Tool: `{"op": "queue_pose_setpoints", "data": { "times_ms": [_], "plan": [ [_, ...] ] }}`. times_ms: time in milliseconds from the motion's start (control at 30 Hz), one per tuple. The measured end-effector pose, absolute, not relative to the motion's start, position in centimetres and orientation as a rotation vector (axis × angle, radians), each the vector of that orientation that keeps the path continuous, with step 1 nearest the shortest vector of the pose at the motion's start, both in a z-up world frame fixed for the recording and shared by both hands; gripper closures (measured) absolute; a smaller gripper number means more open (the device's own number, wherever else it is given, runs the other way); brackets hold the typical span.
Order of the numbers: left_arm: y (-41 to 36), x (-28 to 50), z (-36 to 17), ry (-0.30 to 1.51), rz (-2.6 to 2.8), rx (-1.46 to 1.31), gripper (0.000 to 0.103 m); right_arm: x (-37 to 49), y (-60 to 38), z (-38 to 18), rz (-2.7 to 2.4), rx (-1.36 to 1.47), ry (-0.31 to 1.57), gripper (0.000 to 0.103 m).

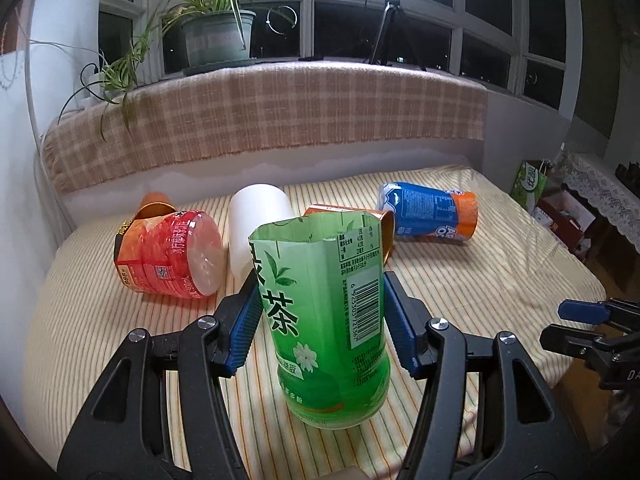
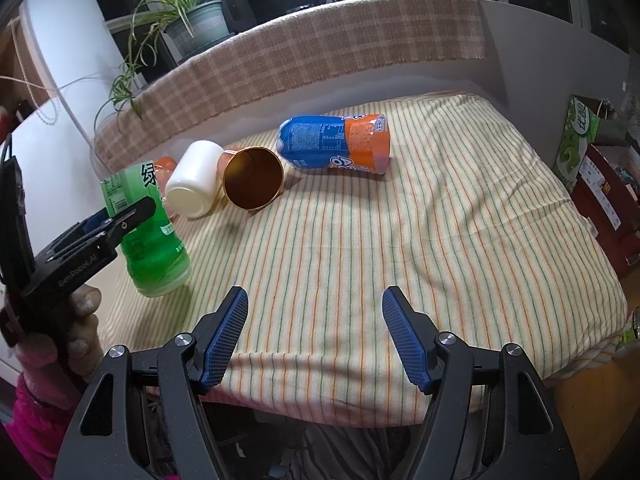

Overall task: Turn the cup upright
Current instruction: 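Rotate the held green bottle upright with the left tool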

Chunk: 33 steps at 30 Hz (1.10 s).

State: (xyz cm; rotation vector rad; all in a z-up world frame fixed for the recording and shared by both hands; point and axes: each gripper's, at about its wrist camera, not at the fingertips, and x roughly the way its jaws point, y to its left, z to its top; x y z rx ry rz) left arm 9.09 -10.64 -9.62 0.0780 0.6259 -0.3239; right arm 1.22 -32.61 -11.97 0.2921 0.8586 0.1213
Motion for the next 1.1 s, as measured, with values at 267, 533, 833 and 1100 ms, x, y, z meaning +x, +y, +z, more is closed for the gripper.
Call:
{"op": "queue_pose_setpoints", "data": {
  "times_ms": [267, 533, 833, 1100],
  "plan": [
    [-10.2, 9.4, -10.1, 0.587, -0.318, 0.055, 0.044, 1.2, -32.4, -11.9, 0.106, 0.269, 0.85, 0.034],
    [-10.0, 9.6, -10.8, 0.58, -0.339, 0.038, 0.044, 1.2, -32.2, -12.0, 0.104, 0.257, 0.851, 0.034],
    [-9.9, 8.8, -11.4, 0.592, -0.369, 0.056, 0.044, 1.2, -32.2, -12.1, 0.103, 0.261, 0.852, 0.034],
    [-9.6, 7.9, -11.6, 0.626, -0.399, 0.052, 0.044, 1.1, -31.9, -11.9, 0.114, 0.25, 0.845, 0.034]
  ]
}}
